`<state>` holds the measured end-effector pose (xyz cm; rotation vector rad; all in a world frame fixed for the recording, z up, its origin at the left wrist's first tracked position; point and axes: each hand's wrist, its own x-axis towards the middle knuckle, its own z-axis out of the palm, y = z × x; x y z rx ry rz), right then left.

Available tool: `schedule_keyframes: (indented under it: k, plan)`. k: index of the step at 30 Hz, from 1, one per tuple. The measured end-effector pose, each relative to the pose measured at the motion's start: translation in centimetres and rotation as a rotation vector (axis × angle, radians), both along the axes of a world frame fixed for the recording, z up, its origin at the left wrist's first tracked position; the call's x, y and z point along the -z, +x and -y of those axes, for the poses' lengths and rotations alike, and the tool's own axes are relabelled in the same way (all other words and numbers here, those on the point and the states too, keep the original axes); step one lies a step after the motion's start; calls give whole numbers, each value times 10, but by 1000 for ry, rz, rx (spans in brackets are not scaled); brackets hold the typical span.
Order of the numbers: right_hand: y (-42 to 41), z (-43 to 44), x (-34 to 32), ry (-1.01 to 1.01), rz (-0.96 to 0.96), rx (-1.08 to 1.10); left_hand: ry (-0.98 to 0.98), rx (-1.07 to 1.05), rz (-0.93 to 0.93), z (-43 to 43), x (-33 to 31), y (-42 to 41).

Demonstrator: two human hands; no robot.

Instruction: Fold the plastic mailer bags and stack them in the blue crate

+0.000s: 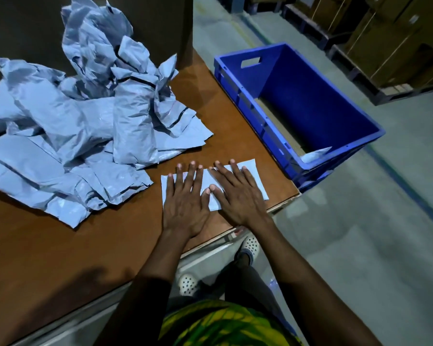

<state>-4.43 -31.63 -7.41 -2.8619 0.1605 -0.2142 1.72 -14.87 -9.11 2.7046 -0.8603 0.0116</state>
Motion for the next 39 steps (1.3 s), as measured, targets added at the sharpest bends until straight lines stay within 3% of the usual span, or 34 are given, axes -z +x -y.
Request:
schedule_keyframes:
  k: [12, 15, 18, 22, 25, 31, 34, 39]
  plan:
    - [-11, 33, -8, 36, -82, 166, -10, -50, -106, -17, -6, 12]
    - [-11, 39, -17, 45, 91, 156, -242, -55, -77, -23, -17, 15]
    - [-12, 28, -21, -30, 376, 72, -372, 18, 225, -15, -29, 6]
    - [-34, 1, -1, -34, 436, 127, -249, 92, 221, 6, -29, -15]
    - [-39, -3, 4, 8, 431, 165, -167, 15, 173, 4, -18, -23]
    - [0, -9, -10, 6, 317, 154, -219, 23, 56, 2, -33, -4]
    - [-1, -18, -2, 71, 301, 144, -171, -91, 141, -9, -28, -8]
    - [-9, -15, -11, 42, 317, 107, -196, -64, 157, -16, -25, -7]
